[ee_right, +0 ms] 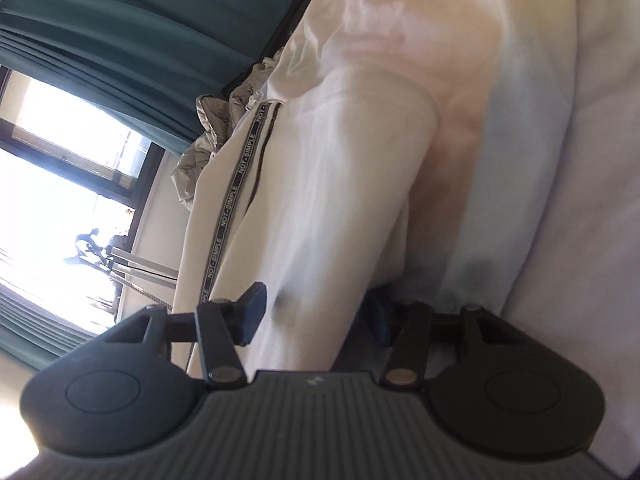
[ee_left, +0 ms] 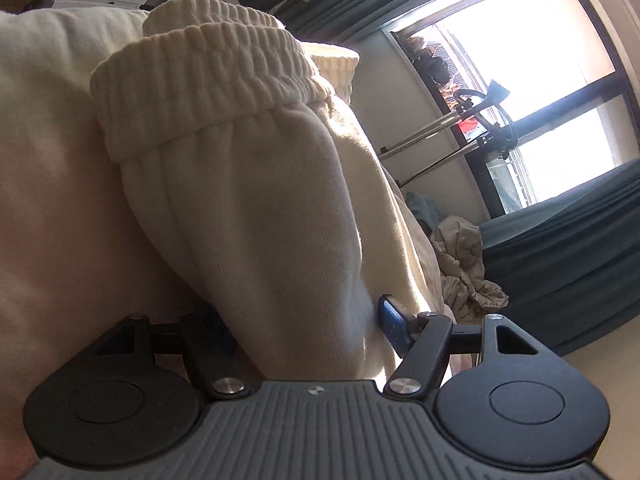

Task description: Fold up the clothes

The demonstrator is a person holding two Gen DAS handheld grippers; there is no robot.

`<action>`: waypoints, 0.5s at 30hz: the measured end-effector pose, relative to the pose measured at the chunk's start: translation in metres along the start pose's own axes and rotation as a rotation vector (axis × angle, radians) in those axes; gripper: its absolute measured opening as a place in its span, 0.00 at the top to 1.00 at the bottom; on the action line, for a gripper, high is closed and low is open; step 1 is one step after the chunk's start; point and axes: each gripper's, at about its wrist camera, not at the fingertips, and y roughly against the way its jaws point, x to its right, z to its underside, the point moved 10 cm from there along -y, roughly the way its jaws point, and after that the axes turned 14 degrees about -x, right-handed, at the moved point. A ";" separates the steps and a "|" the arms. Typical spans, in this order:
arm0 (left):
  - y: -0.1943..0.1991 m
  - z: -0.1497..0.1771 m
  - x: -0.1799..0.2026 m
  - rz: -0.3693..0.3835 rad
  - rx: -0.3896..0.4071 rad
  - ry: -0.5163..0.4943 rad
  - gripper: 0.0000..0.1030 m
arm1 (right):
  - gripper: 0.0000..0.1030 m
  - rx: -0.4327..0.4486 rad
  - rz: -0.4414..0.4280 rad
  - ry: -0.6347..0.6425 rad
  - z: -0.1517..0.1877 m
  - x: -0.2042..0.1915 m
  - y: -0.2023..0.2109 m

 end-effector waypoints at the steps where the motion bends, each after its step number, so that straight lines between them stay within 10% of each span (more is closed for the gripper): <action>1: -0.004 -0.005 0.001 -0.001 0.019 0.002 0.33 | 0.50 0.020 -0.011 -0.005 -0.004 0.000 -0.003; 8: 0.004 -0.023 0.025 -0.008 0.112 -0.029 0.80 | 0.75 0.112 -0.013 0.024 -0.021 -0.008 -0.007; 15: 0.056 -0.013 0.050 0.035 0.132 -0.039 0.86 | 0.83 0.165 -0.033 0.025 -0.016 -0.025 0.042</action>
